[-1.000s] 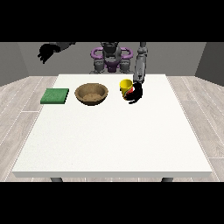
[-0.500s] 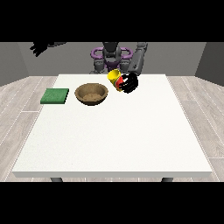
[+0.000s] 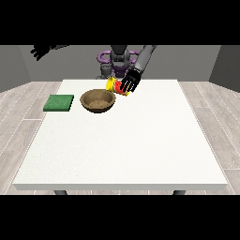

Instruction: Pick the cup and pour the ball into the bowl, then pick the bowl and place it on the pad

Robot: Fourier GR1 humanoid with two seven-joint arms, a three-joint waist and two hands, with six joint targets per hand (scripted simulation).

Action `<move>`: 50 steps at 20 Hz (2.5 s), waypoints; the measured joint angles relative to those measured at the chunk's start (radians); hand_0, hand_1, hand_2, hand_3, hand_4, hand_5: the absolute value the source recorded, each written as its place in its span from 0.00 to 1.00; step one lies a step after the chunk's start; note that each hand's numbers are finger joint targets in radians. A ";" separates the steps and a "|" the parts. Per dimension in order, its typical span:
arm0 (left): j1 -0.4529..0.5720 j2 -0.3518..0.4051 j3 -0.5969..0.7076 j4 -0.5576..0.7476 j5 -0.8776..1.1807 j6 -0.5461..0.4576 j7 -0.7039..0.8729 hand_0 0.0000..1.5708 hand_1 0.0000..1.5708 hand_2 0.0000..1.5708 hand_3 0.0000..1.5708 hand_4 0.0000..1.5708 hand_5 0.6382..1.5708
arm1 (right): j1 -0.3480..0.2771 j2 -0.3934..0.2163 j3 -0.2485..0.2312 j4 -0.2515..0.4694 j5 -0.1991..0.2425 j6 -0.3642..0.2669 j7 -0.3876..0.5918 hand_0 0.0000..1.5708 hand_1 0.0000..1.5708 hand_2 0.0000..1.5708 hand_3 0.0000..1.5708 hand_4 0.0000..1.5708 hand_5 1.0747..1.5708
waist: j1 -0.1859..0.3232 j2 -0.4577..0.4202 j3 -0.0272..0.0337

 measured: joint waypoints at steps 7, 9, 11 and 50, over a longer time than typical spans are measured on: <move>-0.110 -0.065 -0.175 0.029 -0.187 -0.104 0.316 0.83 0.83 1.00 1.00 0.94 0.95 | 0.007 -0.015 -0.017 0.140 0.017 0.043 -0.058 0.00 0.00 0.00 0.11 0.45 0.98 | 0.027 -0.056 -0.0040; -0.153 -0.073 -0.206 0.042 -0.237 -0.140 0.379 0.86 0.86 1.00 1.00 0.87 0.99 | -0.010 -0.030 -0.024 0.158 0.007 0.054 -0.053 0.00 0.00 0.00 0.08 0.44 0.97 | 0.027 -0.052 -0.0043; -0.186 -0.076 -0.239 0.058 -0.285 -0.184 0.441 0.93 0.93 1.00 1.00 0.80 0.98 | -0.006 -0.022 -0.017 0.168 0.012 0.058 -0.058 0.00 0.00 0.00 0.11 0.44 0.97 | 0.026 -0.066 -0.0052; -0.112 0.104 0.359 -0.639 0.531 -0.604 0.257 0.00 0.00 0.00 0.00 0.67 0.99 | -0.047 0.092 -0.028 0.300 0.116 -0.200 -0.159 0.00 0.00 0.00 0.00 0.46 0.99 | 0.360 -0.022 -0.0136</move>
